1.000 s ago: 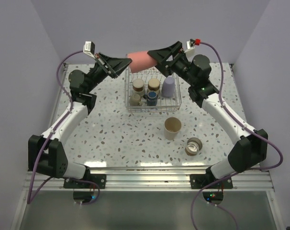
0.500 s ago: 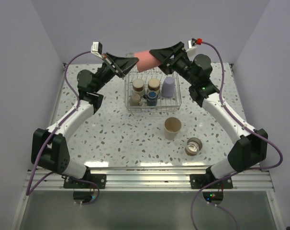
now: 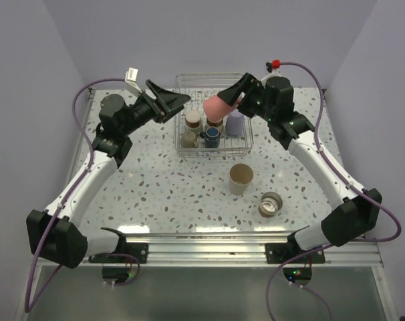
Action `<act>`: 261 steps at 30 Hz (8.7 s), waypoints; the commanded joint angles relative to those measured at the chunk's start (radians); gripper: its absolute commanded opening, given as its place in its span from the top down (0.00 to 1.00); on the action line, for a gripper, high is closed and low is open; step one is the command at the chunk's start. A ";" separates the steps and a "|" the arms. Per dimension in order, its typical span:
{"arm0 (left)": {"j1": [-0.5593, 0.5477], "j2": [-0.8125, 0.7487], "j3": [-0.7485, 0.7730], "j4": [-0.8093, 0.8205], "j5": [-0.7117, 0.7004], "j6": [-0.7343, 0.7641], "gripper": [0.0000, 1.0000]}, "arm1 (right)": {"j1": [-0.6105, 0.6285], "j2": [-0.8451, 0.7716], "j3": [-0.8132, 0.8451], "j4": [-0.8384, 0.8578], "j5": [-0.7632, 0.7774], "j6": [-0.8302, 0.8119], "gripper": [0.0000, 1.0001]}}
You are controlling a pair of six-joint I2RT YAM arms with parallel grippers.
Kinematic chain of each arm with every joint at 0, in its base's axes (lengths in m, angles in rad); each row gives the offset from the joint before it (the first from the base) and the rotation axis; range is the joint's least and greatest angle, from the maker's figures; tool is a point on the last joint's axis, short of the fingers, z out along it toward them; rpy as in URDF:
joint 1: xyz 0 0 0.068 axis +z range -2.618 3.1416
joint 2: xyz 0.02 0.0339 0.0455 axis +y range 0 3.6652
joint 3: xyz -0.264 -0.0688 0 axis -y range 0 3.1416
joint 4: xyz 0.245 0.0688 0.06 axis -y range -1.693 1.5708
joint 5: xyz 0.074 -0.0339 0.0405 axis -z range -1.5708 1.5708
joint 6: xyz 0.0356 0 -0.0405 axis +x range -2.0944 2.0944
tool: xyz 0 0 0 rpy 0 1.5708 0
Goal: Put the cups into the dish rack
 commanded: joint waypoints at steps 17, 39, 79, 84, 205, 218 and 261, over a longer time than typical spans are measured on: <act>0.008 -0.136 -0.007 -0.478 -0.095 0.370 0.13 | -0.011 0.167 0.053 -0.184 0.403 -0.403 1.00; 0.010 -0.044 0.059 -0.538 -0.072 0.458 0.16 | -0.009 0.298 -0.064 -0.058 0.494 -0.437 1.00; 0.007 -0.077 0.143 -0.771 -0.151 0.640 0.18 | 0.074 0.200 -0.208 0.056 0.550 -0.498 0.02; -0.051 -0.030 0.218 -0.857 -0.165 0.732 0.18 | 0.074 0.074 -0.196 0.002 0.583 -0.503 0.01; 0.232 0.185 0.109 -0.446 0.033 0.363 0.39 | -0.021 0.798 1.071 -0.141 0.460 -0.374 1.00; 0.232 0.277 0.083 -0.424 0.075 0.426 0.48 | -0.083 1.108 1.171 0.157 0.618 -0.492 1.00; 0.165 0.191 0.036 -0.434 0.024 0.413 0.49 | -0.072 0.841 0.708 0.201 0.624 -0.687 0.01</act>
